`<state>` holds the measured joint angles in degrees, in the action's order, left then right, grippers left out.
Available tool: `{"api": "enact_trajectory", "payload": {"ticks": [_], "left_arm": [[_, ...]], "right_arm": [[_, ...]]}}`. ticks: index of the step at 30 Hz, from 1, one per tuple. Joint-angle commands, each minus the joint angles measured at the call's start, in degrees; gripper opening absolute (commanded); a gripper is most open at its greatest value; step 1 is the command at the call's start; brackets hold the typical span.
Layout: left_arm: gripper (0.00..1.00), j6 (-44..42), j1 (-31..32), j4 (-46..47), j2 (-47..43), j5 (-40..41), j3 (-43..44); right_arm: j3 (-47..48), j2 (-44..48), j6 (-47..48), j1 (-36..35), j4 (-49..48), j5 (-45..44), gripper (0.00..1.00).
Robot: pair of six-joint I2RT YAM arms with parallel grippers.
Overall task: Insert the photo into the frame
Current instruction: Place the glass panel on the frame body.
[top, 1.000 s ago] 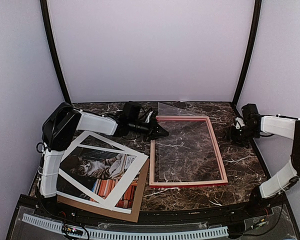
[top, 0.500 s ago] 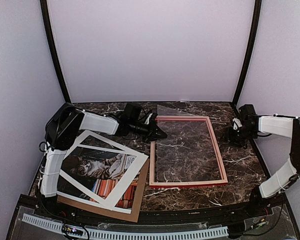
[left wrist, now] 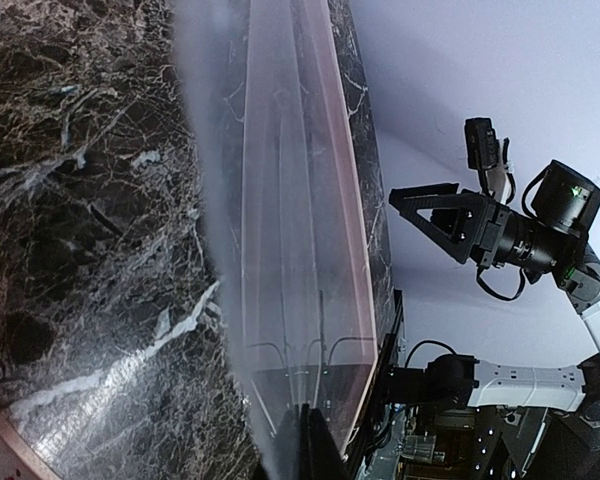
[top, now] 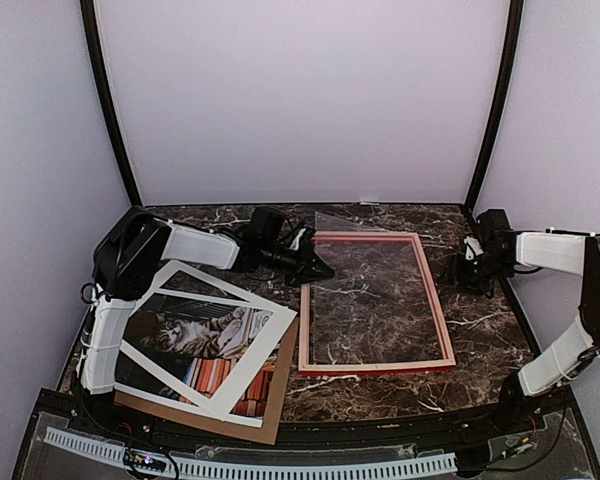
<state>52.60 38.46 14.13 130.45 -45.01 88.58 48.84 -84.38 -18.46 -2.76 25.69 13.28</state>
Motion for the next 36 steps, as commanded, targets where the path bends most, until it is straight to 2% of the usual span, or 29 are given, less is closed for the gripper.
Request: {"api": "enact_trajectory", "payload": {"ticks": [1,36], "left_arm": [[0.0,-1.97,-0.54,-1.26,-0.14,0.1,2.14],[0.0,-3.02,-1.5,-3.48,2.05,-2.24,3.8]], "right_arm": [[0.47,-0.56,0.61,-0.54,-1.22,0.15,0.61],[0.29,-2.22,0.7,-1.67,-1.66,-0.1,0.62]]}}
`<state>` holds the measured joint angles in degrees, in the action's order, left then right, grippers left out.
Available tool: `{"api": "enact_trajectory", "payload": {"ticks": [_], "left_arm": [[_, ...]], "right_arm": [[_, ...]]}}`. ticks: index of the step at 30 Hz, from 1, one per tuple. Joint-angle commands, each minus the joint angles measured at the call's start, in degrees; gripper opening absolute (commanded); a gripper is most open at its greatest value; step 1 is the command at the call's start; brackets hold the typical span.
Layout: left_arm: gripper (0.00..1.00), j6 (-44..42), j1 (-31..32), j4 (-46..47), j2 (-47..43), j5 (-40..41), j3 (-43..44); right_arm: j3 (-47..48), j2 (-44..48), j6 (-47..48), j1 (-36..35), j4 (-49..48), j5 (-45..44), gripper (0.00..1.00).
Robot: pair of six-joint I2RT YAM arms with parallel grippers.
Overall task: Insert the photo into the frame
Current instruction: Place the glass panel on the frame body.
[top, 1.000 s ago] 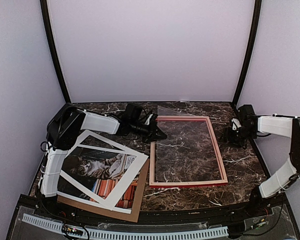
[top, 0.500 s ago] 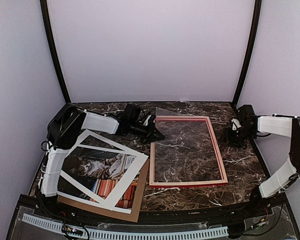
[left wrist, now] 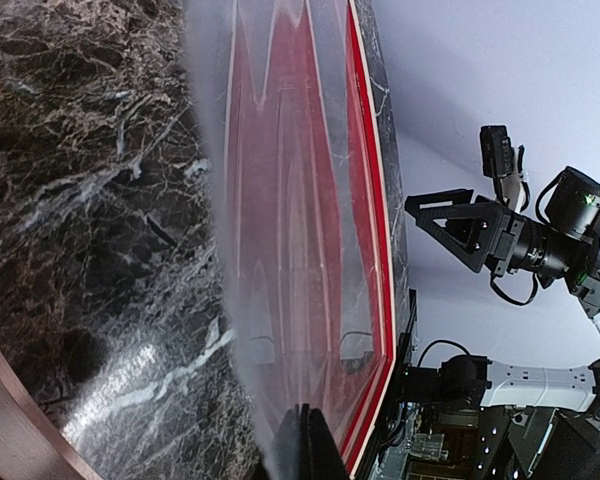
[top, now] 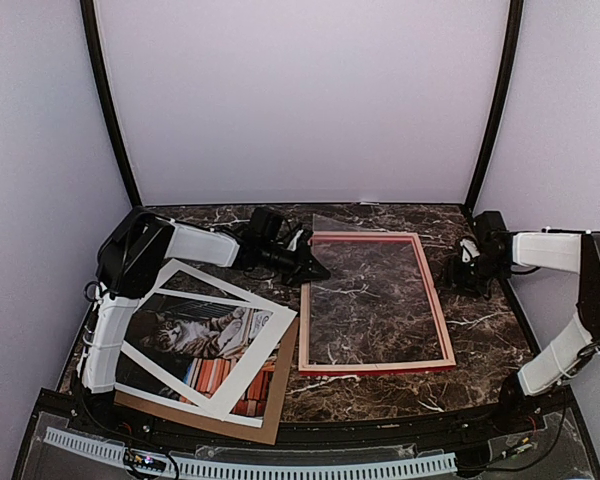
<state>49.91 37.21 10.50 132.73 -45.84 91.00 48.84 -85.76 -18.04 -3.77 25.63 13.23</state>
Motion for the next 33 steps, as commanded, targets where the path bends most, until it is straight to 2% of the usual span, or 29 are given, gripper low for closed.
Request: {"api": "enact_trajectory", "payload": {"ticks": [1,13,33], "left_arm": [[0.0,-0.25,-0.23,0.23,-0.21,-1.51,1.37],[0.0,2.81,0.31,1.98,0.17,-4.26,1.37],[0.0,13.3,0.3,8.12,0.36,-10.8,1.27]], "right_arm": [[0.29,-0.92,0.29,-0.83,-1.7,-0.02,0.62],[0.42,-2.6,0.03,-1.91,-2.53,-0.04,0.62],[0.38,-3.74,0.02,-2.56,-2.71,-0.65,0.62]]}}
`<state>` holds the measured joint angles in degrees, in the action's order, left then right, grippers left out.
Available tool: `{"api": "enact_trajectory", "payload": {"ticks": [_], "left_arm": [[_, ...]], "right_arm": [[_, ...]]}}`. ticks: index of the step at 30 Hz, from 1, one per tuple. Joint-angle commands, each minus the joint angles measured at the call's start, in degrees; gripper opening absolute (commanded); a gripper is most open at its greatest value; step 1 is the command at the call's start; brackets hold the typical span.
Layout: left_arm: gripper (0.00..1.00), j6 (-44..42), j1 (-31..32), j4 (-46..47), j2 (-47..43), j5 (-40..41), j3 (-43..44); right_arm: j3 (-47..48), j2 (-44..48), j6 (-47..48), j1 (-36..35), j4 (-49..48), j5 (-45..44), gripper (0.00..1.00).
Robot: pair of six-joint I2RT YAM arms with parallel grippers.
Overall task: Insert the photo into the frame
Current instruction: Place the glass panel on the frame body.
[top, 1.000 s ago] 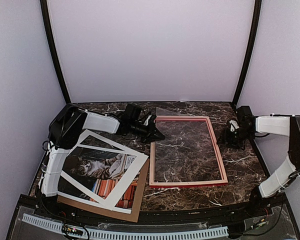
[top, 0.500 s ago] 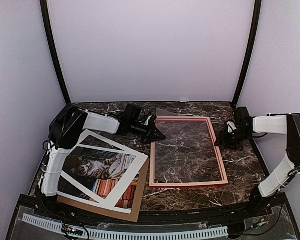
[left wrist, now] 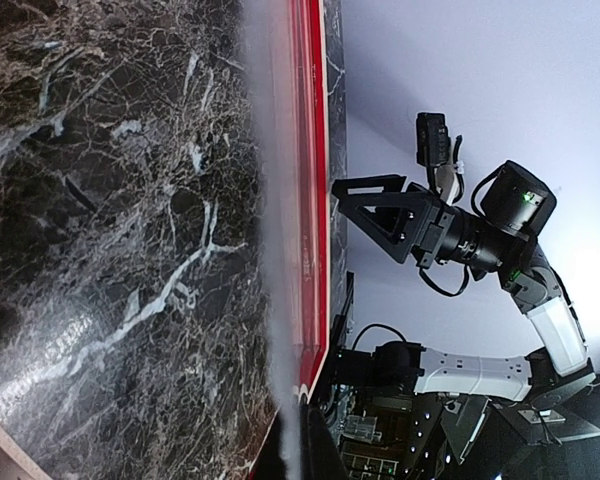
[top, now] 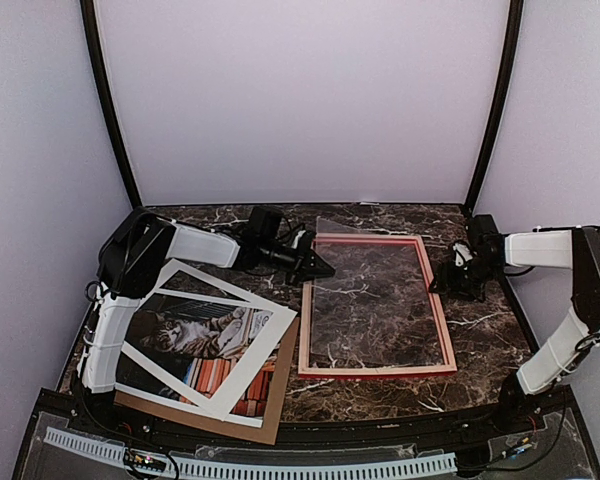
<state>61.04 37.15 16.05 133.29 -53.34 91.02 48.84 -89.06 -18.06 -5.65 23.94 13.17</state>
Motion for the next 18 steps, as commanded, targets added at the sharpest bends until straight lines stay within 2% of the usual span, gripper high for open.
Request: {"api": "enact_trajectory", "payload": {"ticks": [1,18], "left_arm": [[0.0,2.17,0.38,2.57,-0.18,-3.33,1.21],[0.0,1.01,0.38,1.84,2.33,-1.84,1.56]], "right_arm": [[0.38,-0.41,0.05,-0.6,-1.02,-0.7,0.62],[0.27,-0.19,0.13,-0.69,-0.69,-1.16,0.62]]}}
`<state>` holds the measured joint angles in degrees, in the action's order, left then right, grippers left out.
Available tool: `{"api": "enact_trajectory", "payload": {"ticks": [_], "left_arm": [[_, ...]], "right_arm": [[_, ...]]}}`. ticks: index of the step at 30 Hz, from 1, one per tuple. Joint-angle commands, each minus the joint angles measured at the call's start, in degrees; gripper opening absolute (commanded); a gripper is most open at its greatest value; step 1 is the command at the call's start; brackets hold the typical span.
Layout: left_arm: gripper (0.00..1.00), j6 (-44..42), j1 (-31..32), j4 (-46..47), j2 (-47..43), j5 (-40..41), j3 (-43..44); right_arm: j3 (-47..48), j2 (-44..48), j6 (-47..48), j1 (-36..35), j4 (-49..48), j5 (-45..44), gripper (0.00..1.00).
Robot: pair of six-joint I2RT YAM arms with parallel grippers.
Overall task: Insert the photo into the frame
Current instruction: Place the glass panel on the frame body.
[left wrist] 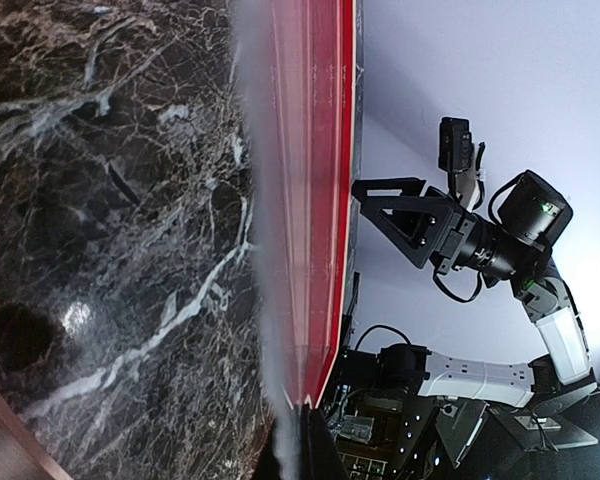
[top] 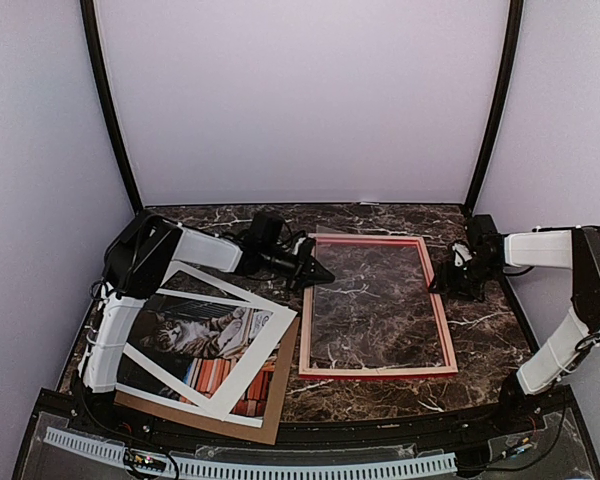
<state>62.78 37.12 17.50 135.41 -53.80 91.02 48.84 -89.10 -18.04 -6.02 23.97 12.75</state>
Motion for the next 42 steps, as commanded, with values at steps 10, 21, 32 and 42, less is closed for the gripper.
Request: {"api": "enact_trajectory", "payload": {"ticks": [10,21,32,42], "left_arm": [[0.15,-4.5,0.41,-4.04,0.37,0.29,2.7],[0.48,-9.37,0.73,-10.93,-0.22,2.29,5.02],[0.67,-15.78,1.27,-19.81,-2.42,7.44,7.05],[0.74,-18.25,1.63,-22.99,-4.13,10.21,7.11]], "right_arm": [[0.36,-0.02,0.11,-0.39,-0.67,-0.62,0.62],[2.09,2.43,-0.01,-1.93,0.58,-1.22,0.62],[5.63,3.35,-1.47,-10.07,-1.16,-1.45,0.68],[9.83,-4.64,-5.55,-20.35,-10.05,8.73,0.69]]}}
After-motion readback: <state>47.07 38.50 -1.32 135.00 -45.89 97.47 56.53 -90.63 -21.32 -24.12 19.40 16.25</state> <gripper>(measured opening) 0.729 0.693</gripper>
